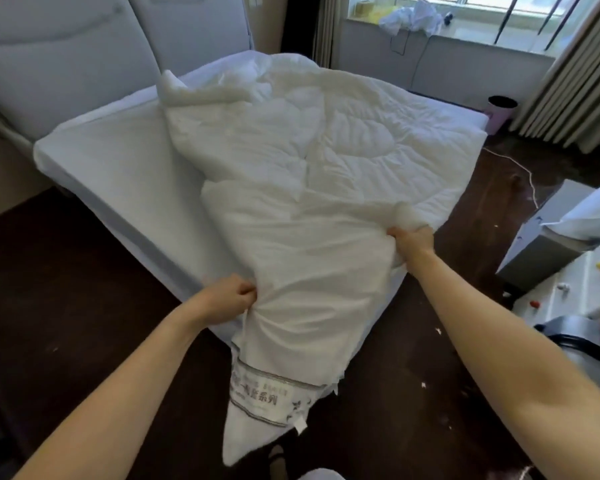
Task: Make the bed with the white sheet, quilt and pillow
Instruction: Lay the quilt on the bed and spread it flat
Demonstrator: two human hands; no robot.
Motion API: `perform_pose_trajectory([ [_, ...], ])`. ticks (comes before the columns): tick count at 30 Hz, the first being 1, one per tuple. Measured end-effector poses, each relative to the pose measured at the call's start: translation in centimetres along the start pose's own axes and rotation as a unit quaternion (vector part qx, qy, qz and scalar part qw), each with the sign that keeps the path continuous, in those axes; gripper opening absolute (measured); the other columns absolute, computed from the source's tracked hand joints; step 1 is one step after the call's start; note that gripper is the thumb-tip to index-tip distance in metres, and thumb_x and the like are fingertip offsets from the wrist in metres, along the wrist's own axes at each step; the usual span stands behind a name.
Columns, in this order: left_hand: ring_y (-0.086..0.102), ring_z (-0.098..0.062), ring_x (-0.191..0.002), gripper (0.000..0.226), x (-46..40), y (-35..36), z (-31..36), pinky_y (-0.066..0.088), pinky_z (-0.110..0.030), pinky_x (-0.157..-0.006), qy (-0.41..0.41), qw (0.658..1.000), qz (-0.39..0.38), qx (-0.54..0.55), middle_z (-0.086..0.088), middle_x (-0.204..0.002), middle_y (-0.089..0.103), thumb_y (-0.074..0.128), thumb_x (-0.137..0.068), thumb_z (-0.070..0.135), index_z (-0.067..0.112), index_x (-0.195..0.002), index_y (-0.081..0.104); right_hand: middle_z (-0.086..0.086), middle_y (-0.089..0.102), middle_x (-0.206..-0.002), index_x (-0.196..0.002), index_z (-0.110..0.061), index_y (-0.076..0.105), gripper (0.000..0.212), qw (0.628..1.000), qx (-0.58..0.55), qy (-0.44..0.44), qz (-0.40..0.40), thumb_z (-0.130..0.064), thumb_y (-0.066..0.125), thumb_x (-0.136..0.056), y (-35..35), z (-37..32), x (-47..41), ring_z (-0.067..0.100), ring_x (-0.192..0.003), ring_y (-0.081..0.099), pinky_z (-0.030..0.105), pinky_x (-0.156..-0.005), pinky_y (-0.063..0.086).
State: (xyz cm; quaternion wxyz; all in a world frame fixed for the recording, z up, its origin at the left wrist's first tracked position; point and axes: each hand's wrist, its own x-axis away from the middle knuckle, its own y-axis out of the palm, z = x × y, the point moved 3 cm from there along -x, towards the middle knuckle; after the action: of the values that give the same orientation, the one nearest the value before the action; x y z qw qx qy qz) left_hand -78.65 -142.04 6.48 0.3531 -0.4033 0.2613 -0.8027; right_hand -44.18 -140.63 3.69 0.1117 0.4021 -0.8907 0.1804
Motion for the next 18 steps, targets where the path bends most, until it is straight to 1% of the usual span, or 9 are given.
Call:
perform_pose_trajectory([
  [3,0.06,-0.02,-0.081,0.026,-1.2,6.4,1.0,0.04,-0.027,-0.065,-0.021,0.997,-0.076,-0.003,-0.003,-0.082,0.064,0.043,-0.095,0.016,0.011,-0.081,0.064,0.014,0.045,-0.138,-0.138,0.0,0.036,0.071,0.965,0.224,0.13,-0.041,-0.027,0.071,-0.082,-3.0,4.3,-1.6,0.034,-0.124,0.047,0.038,-0.103,0.042],
  [4,0.06,-0.019,-0.088,0.027,-1.7,8.2,1.2,0.039,-0.023,-0.068,-0.03,0.994,-0.1,0.016,0.0,-0.088,0.064,0.041,-0.096,0.014,0.013,-0.087,0.066,0.015,0.041,-0.141,-0.141,0.0,0.031,0.076,0.944,0.278,0.17,-0.06,-0.028,0.07,-0.083,-3.4,6.0,-2.0,0.036,-0.127,0.044,0.041,-0.105,0.04],
  [6,0.055,-0.016,-0.109,0.031,-2.8,10.1,0.5,0.036,-0.018,-0.08,-0.053,0.989,-0.119,0.062,0.003,-0.112,0.058,0.038,-0.099,0.014,0.008,-0.116,0.063,0.018,0.033,-0.146,-0.145,-0.003,0.024,0.081,0.922,0.332,0.194,-0.045,-0.032,0.067,-0.083,-3.4,8.3,-2.2,0.037,-0.129,0.04,0.045,-0.106,0.04],
  [8,0.049,-0.017,-0.12,0.034,-4.0,10.0,-1.1,0.035,-0.019,-0.092,-0.085,0.986,-0.097,0.103,0.003,-0.124,0.053,0.038,-0.1,0.019,0.007,-0.126,0.056,0.02,0.031,-0.147,-0.146,-0.005,0.027,0.077,0.925,0.338,0.166,-0.037,-0.031,0.064,-0.084,-1.7,8.7,-0.9,0.038,-0.127,0.041,0.044,-0.103,0.041],
  [10,0.053,-0.022,-0.115,0.031,-4.8,9.0,-2.6,0.04,-0.033,-0.102,-0.098,0.983,-0.085,0.129,-0.003,-0.123,0.057,0.039,-0.099,0.024,0.011,-0.121,0.058,0.021,0.043,-0.138,-0.138,-0.003,0.041,0.064,0.931,0.332,0.131,-0.078,-0.028,0.064,-0.083,1.1,8.5,0.2,0.037,-0.119,0.049,0.042,-0.099,0.045],
  [11,0.055,-0.023,-0.11,0.03,-5.0,8.1,-3.5,0.042,-0.038,-0.101,-0.096,0.983,-0.079,0.136,-0.006,-0.119,0.059,0.04,-0.099,0.025,0.011,-0.118,0.058,0.021,0.05,-0.132,-0.132,-0.001,0.047,0.056,0.932,0.326,0.119,-0.108,-0.025,0.064,-0.084,3.2,8.2,0.6,0.036,-0.115,0.052,0.04,-0.096,0.047],
  [14,0.056,-0.024,-0.111,0.036,-5.8,4.3,-5.6,0.043,-0.034,-0.096,-0.095,0.985,-0.044,0.135,-0.01,-0.123,0.059,0.041,-0.099,0.026,0.01,-0.129,0.052,0.016,0.057,-0.123,-0.124,0.003,0.056,0.044,0.927,0.312,0.09,-0.185,-0.02,0.064,-0.087,9.6,6.7,1.9,0.033,-0.112,0.053,0.035,-0.089,0.044],
  [16,0.055,-0.024,-0.113,0.045,-6.7,1.1,-8.7,0.042,-0.031,-0.095,-0.114,0.981,-0.019,0.157,-0.011,-0.128,0.056,0.043,-0.099,0.03,0.012,-0.14,0.04,0.01,0.056,-0.111,-0.119,-0.001,0.06,0.036,0.924,0.294,0.068,-0.235,-0.018,0.064,-0.088,15.3,4.9,3.1,0.026,-0.102,0.052,0.032,-0.081,0.041],
  [18,0.056,-0.023,-0.107,0.05,-7.6,-2.4,-11.5,0.045,-0.029,-0.091,-0.129,0.975,-0.001,0.183,-0.013,-0.127,0.056,0.044,-0.099,0.031,0.013,-0.144,0.034,0.007,0.056,-0.103,-0.119,-0.008,0.062,0.033,0.922,0.253,0.054,-0.286,-0.019,0.063,-0.088,20.5,3.2,3.7,0.021,-0.093,0.051,0.029,-0.071,0.037],
])
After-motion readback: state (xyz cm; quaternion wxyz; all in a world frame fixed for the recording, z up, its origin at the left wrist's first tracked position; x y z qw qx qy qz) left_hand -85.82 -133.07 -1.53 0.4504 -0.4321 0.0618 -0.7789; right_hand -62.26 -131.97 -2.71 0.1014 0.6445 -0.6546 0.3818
